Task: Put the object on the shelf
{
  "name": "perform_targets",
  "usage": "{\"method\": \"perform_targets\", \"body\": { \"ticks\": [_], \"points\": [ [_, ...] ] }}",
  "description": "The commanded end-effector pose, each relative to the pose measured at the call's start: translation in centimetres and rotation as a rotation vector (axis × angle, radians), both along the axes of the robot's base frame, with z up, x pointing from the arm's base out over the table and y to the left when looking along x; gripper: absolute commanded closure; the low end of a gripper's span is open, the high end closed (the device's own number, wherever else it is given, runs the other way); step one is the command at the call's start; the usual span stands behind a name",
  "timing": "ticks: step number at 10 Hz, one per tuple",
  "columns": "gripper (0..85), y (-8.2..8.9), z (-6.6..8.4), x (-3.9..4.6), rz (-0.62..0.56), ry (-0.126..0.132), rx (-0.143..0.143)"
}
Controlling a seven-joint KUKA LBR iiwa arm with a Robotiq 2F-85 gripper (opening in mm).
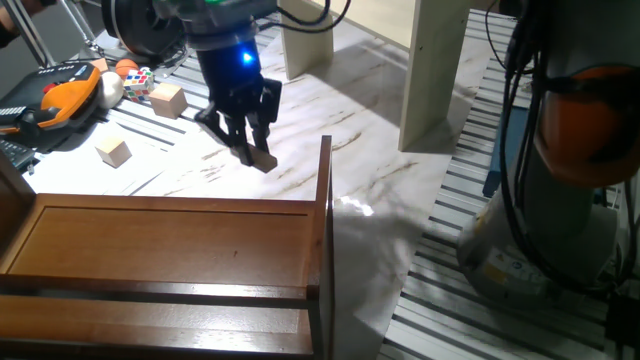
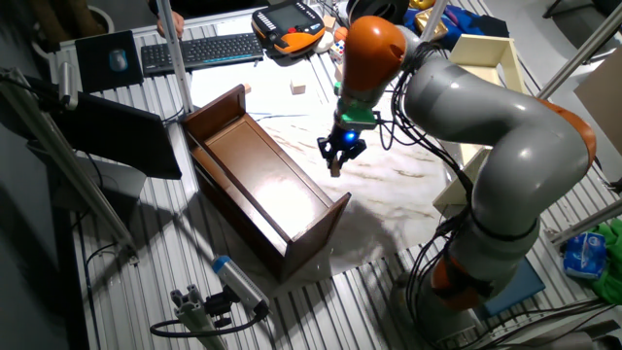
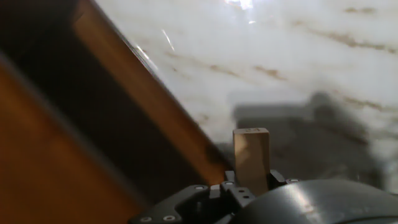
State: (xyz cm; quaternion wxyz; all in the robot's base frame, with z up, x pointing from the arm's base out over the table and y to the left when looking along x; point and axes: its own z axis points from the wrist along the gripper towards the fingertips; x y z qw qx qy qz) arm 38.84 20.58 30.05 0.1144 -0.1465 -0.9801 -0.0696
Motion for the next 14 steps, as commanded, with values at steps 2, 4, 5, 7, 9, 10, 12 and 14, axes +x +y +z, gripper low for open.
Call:
{"method": "perform_targets", "body": {
  "ticks": [2,4,5,7,9,10,12,14],
  "points": [
    [85.0,1.2,0.9,-0.8,-0.037,0.01,-0.019],
    [85.0,2.5,1.5,-1.61,-0.07,0.018,-0.045],
    [85.0,2.6,1.4,-1.77,-0.075,0.017,-0.038],
    [85.0,2.9,1.2,-1.99,-0.102,0.028,-0.046],
    [85.0,2.6,1.2,-1.78,-0.095,0.034,-0.049],
    [85.0,2.3,1.4,-1.52,-0.096,0.038,-0.042],
    [85.0,2.2,1.4,-1.25,-0.087,0.034,-0.04],
    [85.0,2.2,1.4,-1.27,-0.06,0.017,-0.055]
  ]
}}
